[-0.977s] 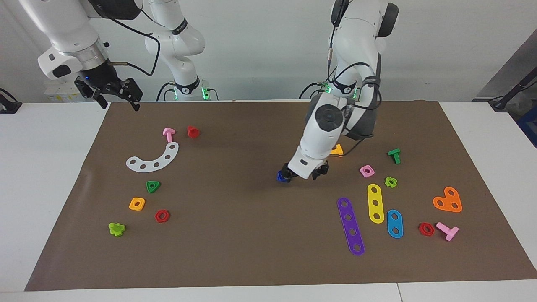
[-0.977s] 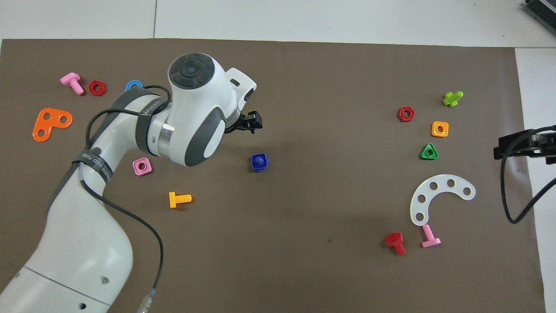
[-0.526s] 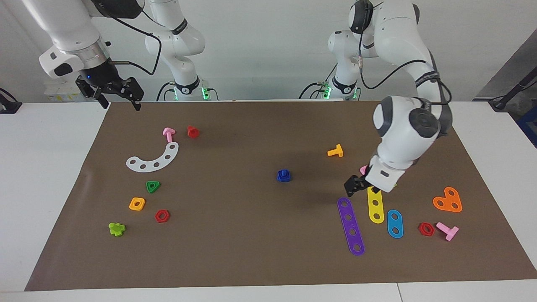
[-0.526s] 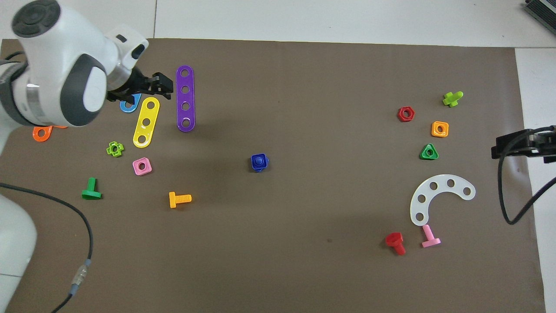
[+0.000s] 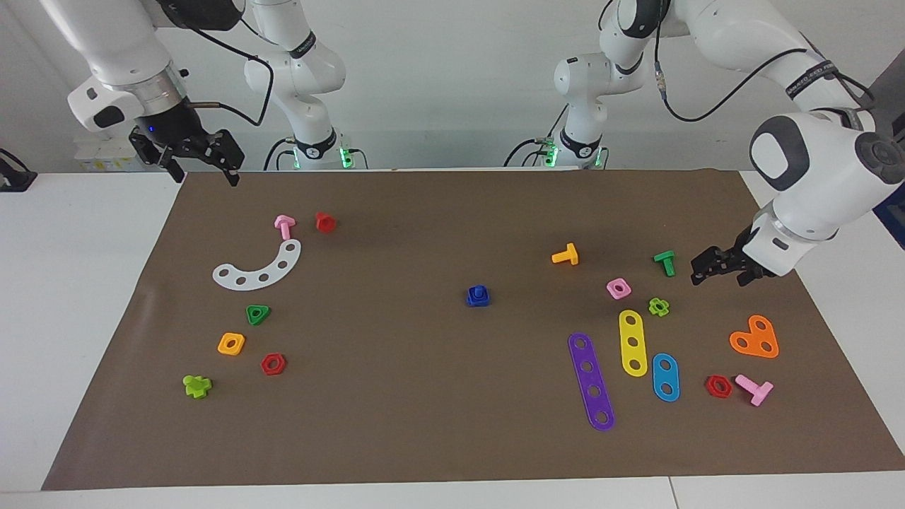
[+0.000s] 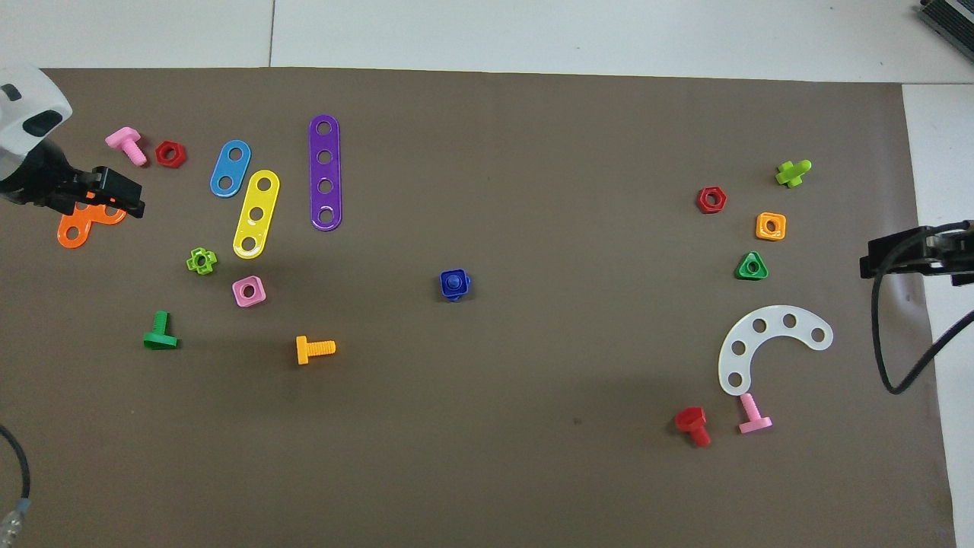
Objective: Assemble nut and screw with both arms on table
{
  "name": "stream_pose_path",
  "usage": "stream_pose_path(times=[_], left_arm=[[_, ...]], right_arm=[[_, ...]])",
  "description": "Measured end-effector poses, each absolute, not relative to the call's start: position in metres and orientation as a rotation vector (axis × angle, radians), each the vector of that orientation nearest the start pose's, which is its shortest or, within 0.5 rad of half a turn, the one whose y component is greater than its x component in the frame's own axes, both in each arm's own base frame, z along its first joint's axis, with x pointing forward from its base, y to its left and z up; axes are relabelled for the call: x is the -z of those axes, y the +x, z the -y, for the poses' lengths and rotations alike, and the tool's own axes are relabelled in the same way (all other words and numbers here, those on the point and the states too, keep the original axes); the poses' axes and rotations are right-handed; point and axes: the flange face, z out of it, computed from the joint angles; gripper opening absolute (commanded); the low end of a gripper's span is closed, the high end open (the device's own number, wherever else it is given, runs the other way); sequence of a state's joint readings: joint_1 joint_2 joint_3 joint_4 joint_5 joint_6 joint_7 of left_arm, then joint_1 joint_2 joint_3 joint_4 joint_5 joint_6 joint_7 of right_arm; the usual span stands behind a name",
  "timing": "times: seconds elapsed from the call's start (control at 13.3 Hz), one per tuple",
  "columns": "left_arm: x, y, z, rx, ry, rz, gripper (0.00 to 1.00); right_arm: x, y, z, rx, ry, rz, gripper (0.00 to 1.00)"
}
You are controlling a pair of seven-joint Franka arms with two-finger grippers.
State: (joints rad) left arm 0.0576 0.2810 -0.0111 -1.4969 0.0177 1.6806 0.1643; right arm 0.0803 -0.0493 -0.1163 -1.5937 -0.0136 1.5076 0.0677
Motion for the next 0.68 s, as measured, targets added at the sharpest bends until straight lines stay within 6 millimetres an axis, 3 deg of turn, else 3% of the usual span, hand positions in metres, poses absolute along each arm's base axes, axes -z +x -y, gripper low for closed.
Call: stream_pose_path(times=[0.45, 0.68], left_arm=[[-0.597, 0.576, -0.008, -0.071, -3.095, -0.233, 1.0], [-0.61, 0.569, 0.003, -0.036, -3.097, -0.152, 1.0]], right_arm=[[-0.635, 0.532, 0.022, -0.058, -3.145, -0.164, 1.0], [-0.635, 0.532, 0.022, -0.058, -3.145, -0.164, 1.0]])
